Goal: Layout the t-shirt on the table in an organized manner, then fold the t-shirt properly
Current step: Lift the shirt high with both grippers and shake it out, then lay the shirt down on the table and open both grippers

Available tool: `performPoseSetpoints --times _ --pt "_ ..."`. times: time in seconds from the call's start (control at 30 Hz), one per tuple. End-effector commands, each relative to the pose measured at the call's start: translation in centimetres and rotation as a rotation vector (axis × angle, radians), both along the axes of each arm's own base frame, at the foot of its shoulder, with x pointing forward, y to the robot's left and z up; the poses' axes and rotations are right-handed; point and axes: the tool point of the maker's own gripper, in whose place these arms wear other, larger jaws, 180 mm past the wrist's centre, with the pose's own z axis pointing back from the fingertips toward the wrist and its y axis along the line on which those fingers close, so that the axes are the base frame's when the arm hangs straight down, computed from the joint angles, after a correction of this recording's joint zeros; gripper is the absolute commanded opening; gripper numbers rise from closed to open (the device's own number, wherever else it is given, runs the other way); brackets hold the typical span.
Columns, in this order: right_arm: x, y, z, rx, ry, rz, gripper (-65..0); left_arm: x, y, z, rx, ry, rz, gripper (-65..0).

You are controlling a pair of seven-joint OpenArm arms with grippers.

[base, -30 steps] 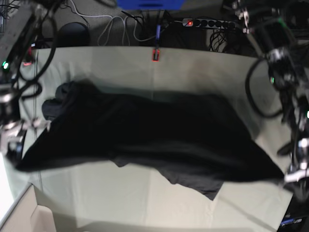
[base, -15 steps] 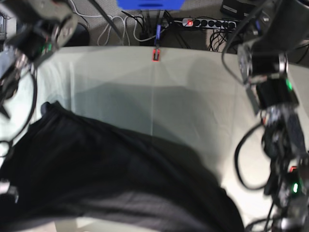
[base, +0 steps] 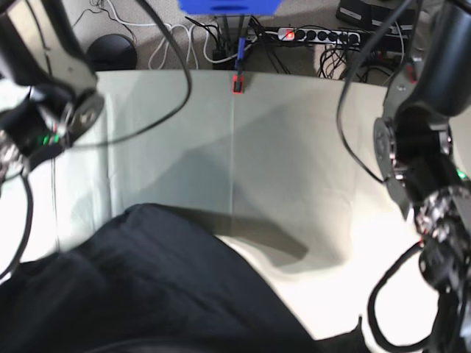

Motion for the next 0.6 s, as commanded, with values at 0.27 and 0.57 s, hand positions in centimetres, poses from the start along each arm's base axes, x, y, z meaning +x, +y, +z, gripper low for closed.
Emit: performPoseSetpoints --times 0.27,0.57 --pt "-1.6 1.1 4.2 -0.032 -0.138 0.024 -65.0 0.3 0.7 -3.2 -0.005 0.058 0.02 -64.9" --pt "3.0 3.7 -0.5 -0.014 0.025 0.127 -65.0 1.6 4.7 -9.2 -0.069 0.21 0.105 -64.6"
